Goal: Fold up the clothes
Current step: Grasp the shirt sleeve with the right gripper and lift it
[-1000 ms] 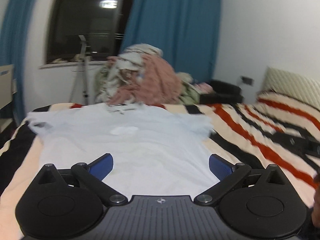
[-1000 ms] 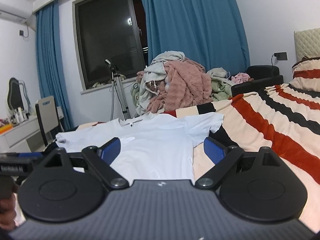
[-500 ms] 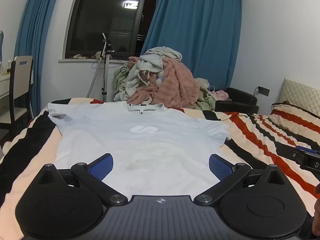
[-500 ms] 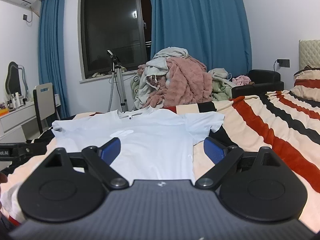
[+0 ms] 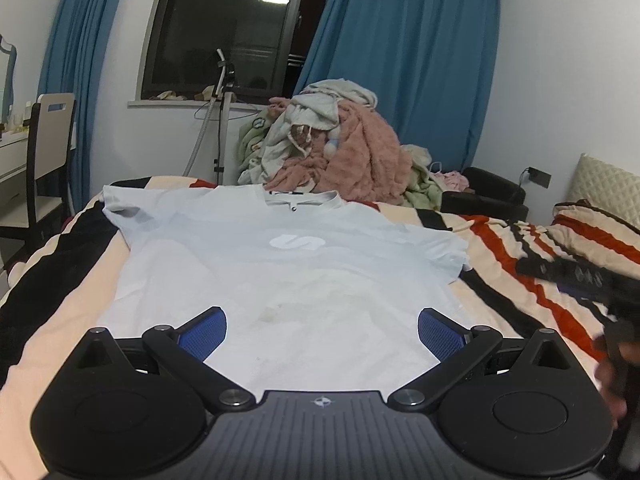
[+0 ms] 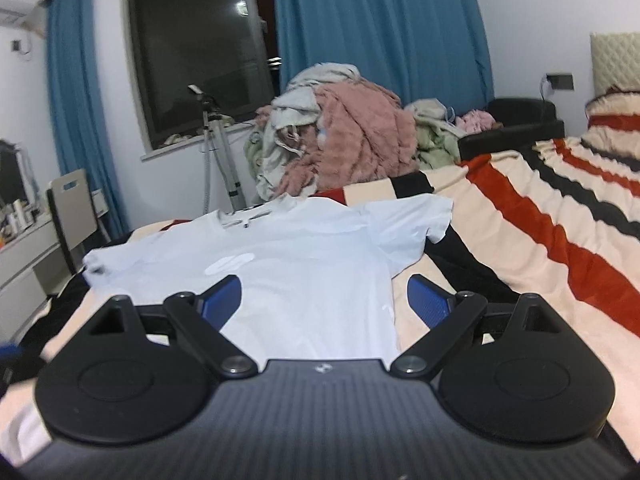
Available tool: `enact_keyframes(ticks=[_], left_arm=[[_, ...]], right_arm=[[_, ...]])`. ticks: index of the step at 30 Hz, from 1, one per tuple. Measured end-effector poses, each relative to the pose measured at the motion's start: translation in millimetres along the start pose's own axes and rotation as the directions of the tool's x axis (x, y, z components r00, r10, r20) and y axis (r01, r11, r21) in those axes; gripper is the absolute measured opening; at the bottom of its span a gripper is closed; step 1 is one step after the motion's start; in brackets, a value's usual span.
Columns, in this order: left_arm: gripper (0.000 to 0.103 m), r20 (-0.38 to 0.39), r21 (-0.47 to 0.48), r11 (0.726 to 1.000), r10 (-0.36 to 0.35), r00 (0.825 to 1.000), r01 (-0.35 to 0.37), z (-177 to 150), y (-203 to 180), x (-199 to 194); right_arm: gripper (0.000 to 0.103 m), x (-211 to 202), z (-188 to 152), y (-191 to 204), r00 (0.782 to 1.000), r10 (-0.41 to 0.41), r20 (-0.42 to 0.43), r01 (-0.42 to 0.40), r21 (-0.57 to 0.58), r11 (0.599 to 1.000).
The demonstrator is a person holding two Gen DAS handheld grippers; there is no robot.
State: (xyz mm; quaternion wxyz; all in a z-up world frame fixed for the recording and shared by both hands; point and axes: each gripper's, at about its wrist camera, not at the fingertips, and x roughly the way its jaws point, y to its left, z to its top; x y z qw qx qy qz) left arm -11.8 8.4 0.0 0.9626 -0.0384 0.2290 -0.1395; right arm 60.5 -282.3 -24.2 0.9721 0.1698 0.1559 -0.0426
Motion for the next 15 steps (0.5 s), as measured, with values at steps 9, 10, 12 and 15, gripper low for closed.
enact_keyframes(ticks=[9, 10, 12, 15], left_arm=[[0.103, -0.074, -0.042, 0.997, 0.064, 0.995, -0.067, -11.3, 10.5, 25.4], [0.103, -0.081, -0.046, 0.996, 0.067, 0.994, -0.071, -12.8, 12.7, 28.3], [0.103, -0.098, -0.053, 0.995, 0.076, 0.992, -0.081, -15.7, 15.9, 35.7], [0.103, -0.117, -0.063, 0.993, 0.087, 0.989, -0.095, -17.1, 19.6, 49.8]], right_arm=[[0.091, 123.7, 10.5, -79.8, 0.998, 0.046, -0.037, -0.027, 0.395, 0.918], [0.091, 141.3, 6.0, -93.5, 0.998, 0.053, -0.043, -0.029, 0.445, 0.895], [0.080, 176.6, -2.9, -121.0, 0.996, 0.070, -0.053, -0.031, 0.541, 0.840], [0.078, 224.2, -19.7, -155.7, 0.994, 0.082, -0.070, -0.018, 0.649, 0.761]])
